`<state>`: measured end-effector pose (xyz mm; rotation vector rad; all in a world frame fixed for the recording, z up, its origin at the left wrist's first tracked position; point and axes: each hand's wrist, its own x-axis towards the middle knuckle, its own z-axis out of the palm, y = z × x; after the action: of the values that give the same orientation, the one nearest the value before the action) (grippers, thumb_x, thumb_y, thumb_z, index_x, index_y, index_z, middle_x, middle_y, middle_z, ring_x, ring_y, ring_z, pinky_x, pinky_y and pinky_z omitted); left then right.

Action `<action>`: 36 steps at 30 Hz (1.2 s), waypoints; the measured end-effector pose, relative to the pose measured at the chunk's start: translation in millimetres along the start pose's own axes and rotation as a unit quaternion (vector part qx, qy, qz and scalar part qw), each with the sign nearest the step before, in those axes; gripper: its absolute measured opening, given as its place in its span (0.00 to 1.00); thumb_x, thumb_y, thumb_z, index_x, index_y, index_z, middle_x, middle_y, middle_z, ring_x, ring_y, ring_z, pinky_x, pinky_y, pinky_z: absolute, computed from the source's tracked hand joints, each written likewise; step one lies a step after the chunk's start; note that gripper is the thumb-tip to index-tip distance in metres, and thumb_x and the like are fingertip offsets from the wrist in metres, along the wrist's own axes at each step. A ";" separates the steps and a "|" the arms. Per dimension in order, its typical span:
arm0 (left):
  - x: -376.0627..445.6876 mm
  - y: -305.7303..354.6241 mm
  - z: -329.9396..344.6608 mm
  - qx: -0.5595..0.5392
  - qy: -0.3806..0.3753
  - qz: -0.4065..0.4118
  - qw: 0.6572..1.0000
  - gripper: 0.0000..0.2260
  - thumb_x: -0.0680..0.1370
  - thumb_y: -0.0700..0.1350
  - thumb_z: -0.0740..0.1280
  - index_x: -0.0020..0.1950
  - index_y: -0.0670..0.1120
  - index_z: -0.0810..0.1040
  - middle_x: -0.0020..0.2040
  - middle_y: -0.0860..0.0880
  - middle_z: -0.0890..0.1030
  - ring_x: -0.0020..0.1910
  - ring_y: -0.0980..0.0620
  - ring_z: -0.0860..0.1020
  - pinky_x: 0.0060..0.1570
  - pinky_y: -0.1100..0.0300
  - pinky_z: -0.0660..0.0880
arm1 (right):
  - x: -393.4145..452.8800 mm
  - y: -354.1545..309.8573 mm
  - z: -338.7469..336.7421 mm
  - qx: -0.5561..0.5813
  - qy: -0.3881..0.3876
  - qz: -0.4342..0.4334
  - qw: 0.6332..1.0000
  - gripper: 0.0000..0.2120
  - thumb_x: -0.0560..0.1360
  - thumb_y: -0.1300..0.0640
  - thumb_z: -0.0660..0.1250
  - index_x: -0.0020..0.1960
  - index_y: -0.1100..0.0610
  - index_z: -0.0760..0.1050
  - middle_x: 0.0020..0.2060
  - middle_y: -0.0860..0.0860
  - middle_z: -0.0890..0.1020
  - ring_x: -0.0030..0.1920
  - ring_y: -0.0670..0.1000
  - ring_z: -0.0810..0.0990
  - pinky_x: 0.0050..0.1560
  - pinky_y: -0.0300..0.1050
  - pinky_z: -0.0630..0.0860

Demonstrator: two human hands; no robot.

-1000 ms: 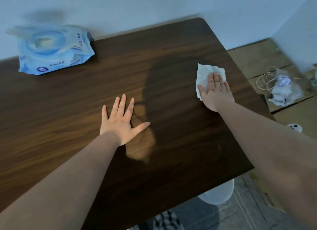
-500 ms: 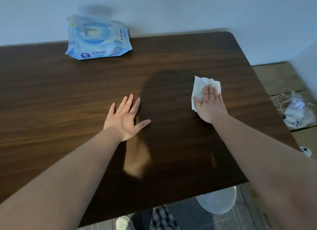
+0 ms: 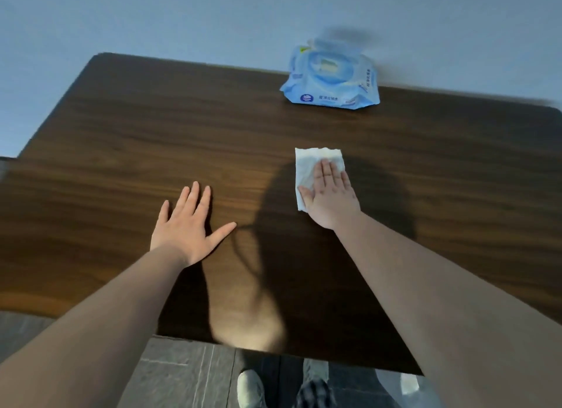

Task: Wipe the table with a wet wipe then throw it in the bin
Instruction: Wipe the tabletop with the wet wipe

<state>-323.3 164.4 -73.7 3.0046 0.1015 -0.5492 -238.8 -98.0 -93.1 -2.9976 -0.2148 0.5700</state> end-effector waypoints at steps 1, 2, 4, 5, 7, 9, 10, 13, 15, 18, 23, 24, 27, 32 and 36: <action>-6.4 -21.6 1.0 -0.003 0.002 -0.029 1.000 0.44 0.69 0.74 0.42 0.78 0.50 0.40 0.79 0.50 0.40 0.77 0.53 0.39 0.74 0.47 0.42 | 4.5 -19.4 0.5 -0.003 -0.002 -0.012 1.000 0.34 0.80 0.39 0.39 0.76 0.59 0.35 0.77 0.55 0.40 0.77 0.54 0.39 0.75 0.50 0.37; -13.2 -43.3 2.3 -0.008 0.004 -0.062 0.998 0.45 0.69 0.74 0.42 0.78 0.49 0.40 0.79 0.49 0.41 0.77 0.52 0.40 0.74 0.47 0.42 | 8.7 -38.2 1.0 -0.005 -0.004 -0.024 1.000 0.34 0.80 0.39 0.39 0.76 0.59 0.35 0.77 0.55 0.40 0.77 0.54 0.40 0.75 0.50 0.37; -26.6 -85.7 5.0 -0.017 0.001 -0.123 0.992 0.47 0.68 0.75 0.42 0.78 0.46 0.41 0.79 0.48 0.41 0.77 0.51 0.40 0.74 0.46 0.42 | 16.5 -73.3 2.1 -0.014 -0.005 -0.047 0.999 0.34 0.80 0.40 0.40 0.77 0.59 0.36 0.78 0.55 0.41 0.77 0.53 0.40 0.74 0.50 0.37; -33.0 -104.8 6.5 -0.021 -0.005 -0.144 0.989 0.48 0.68 0.76 0.42 0.78 0.46 0.41 0.79 0.48 0.40 0.77 0.51 0.40 0.74 0.46 0.42 | 20.4 -90.1 2.7 -0.020 -0.004 -0.060 0.998 0.34 0.80 0.40 0.40 0.77 0.59 0.37 0.78 0.55 0.41 0.77 0.53 0.39 0.74 0.50 0.37; -42.7 -132.6 10.7 -0.027 -0.013 -0.155 0.987 0.48 0.67 0.76 0.42 0.78 0.47 0.39 0.79 0.49 0.39 0.77 0.52 0.39 0.74 0.45 0.42 | 28.7 -122.5 3.7 -0.031 -0.005 -0.084 0.996 0.33 0.80 0.40 0.40 0.77 0.59 0.37 0.78 0.54 0.41 0.77 0.53 0.39 0.74 0.50 0.36; -47.0 -146.2 15.1 -0.031 -0.007 -0.140 0.990 0.48 0.67 0.76 0.42 0.78 0.47 0.38 0.79 0.50 0.39 0.76 0.52 0.38 0.73 0.44 0.42 | 36.5 -156.9 5.1 -0.039 -0.010 -0.108 0.993 0.33 0.80 0.40 0.39 0.77 0.59 0.37 0.77 0.54 0.40 0.76 0.52 0.38 0.73 0.49 0.35; -46.9 -148.6 16.6 -0.032 0.001 -0.133 0.991 0.48 0.67 0.76 0.41 0.77 0.47 0.38 0.79 0.50 0.39 0.76 0.53 0.38 0.73 0.44 0.42 | 40.0 -174.0 5.9 -0.042 -0.011 -0.119 0.992 0.33 0.80 0.40 0.39 0.77 0.59 0.37 0.77 0.54 0.40 0.76 0.52 0.38 0.73 0.49 0.35; -45.5 -149.4 17.7 -0.043 0.021 -0.127 0.991 0.48 0.67 0.77 0.40 0.78 0.47 0.39 0.79 0.51 0.40 0.76 0.53 0.39 0.73 0.44 0.41 | 50.6 -221.3 7.9 -0.051 -0.013 -0.153 0.987 0.33 0.80 0.40 0.39 0.77 0.59 0.37 0.77 0.54 0.40 0.76 0.53 0.37 0.73 0.50 0.35; -45.6 -150.4 18.9 -0.046 0.033 -0.122 0.991 0.48 0.67 0.78 0.39 0.77 0.48 0.39 0.78 0.51 0.39 0.76 0.53 0.39 0.73 0.44 0.40 | 58.0 -249.0 9.2 -0.059 -0.016 -0.178 0.982 0.33 0.80 0.40 0.39 0.77 0.58 0.36 0.77 0.54 0.40 0.76 0.53 0.37 0.74 0.51 0.36; -44.3 -152.1 21.5 -0.061 0.043 -0.124 0.989 0.48 0.68 0.79 0.39 0.77 0.49 0.38 0.78 0.52 0.39 0.76 0.54 0.38 0.73 0.46 0.38 | 67.1 -288.0 12.9 -0.067 -0.014 -0.211 0.975 0.33 0.80 0.40 0.40 0.77 0.58 0.36 0.77 0.55 0.40 0.76 0.54 0.38 0.74 0.52 0.36; -43.6 -149.4 22.3 -0.070 0.069 -0.130 0.987 0.48 0.67 0.78 0.42 0.78 0.50 0.40 0.79 0.53 0.41 0.77 0.54 0.40 0.74 0.45 0.38 | 75.9 -337.3 15.5 -0.080 -0.001 -0.259 0.962 0.32 0.80 0.40 0.40 0.77 0.58 0.38 0.78 0.55 0.42 0.77 0.54 0.39 0.75 0.52 0.37; -43.8 -150.5 22.7 -0.072 0.073 -0.130 0.986 0.47 0.68 0.78 0.42 0.78 0.50 0.41 0.79 0.53 0.42 0.76 0.54 0.40 0.74 0.45 0.39 | 77.5 -345.6 15.6 -0.080 -0.002 -0.269 0.960 0.32 0.80 0.41 0.40 0.77 0.58 0.38 0.78 0.55 0.42 0.77 0.54 0.39 0.75 0.52 0.37; -43.8 -152.4 25.6 -0.071 0.083 -0.126 0.986 0.46 0.69 0.77 0.42 0.78 0.50 0.41 0.79 0.53 0.43 0.76 0.54 0.39 0.74 0.45 0.39 | 78.9 -364.1 18.5 -0.079 -0.002 -0.289 0.954 0.32 0.81 0.41 0.40 0.77 0.58 0.39 0.78 0.55 0.43 0.77 0.54 0.40 0.74 0.52 0.37; -42.2 -152.7 27.7 -0.070 0.076 -0.126 0.987 0.47 0.66 0.77 0.37 0.77 0.50 0.39 0.78 0.53 0.40 0.76 0.55 0.37 0.74 0.45 0.37 | 80.3 -375.8 20.8 -0.085 0.004 -0.303 0.949 0.32 0.80 0.40 0.40 0.77 0.57 0.39 0.78 0.54 0.43 0.77 0.54 0.40 0.74 0.52 0.38; -41.4 -149.8 28.1 -0.068 0.070 -0.126 0.987 0.47 0.66 0.77 0.38 0.78 0.51 0.38 0.78 0.53 0.40 0.76 0.54 0.36 0.73 0.45 0.34 | 73.7 -369.0 20.8 -0.083 0.002 -0.300 0.950 0.32 0.80 0.40 0.41 0.77 0.56 0.39 0.78 0.54 0.43 0.77 0.54 0.41 0.74 0.52 0.38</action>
<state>-383.8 308.6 -96.0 2.9090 0.5110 -0.3339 -223.6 278.5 -99.3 -2.8439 -1.1705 0.4867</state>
